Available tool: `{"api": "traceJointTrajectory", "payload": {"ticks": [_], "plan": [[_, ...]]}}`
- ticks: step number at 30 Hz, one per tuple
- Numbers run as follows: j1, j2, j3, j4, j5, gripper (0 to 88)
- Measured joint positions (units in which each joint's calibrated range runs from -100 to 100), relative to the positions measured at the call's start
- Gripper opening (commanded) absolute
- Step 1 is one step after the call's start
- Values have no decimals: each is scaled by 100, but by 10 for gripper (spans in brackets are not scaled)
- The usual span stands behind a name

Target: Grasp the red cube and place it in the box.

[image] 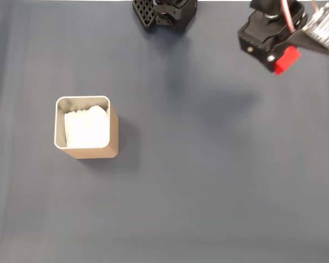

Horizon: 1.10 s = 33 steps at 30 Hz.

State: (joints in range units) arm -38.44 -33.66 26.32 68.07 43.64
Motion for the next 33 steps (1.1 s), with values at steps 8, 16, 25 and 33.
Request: {"api": "traceJointTrajectory", "payload": {"ticks": [8,16,25,33], "plan": [[1067,-116,-510,309,-10,3],[2007,-267,-938,309,39,2],[3074,-428,-1157,333,205,2],[3998,-437,-1239,406,332,2]]}}
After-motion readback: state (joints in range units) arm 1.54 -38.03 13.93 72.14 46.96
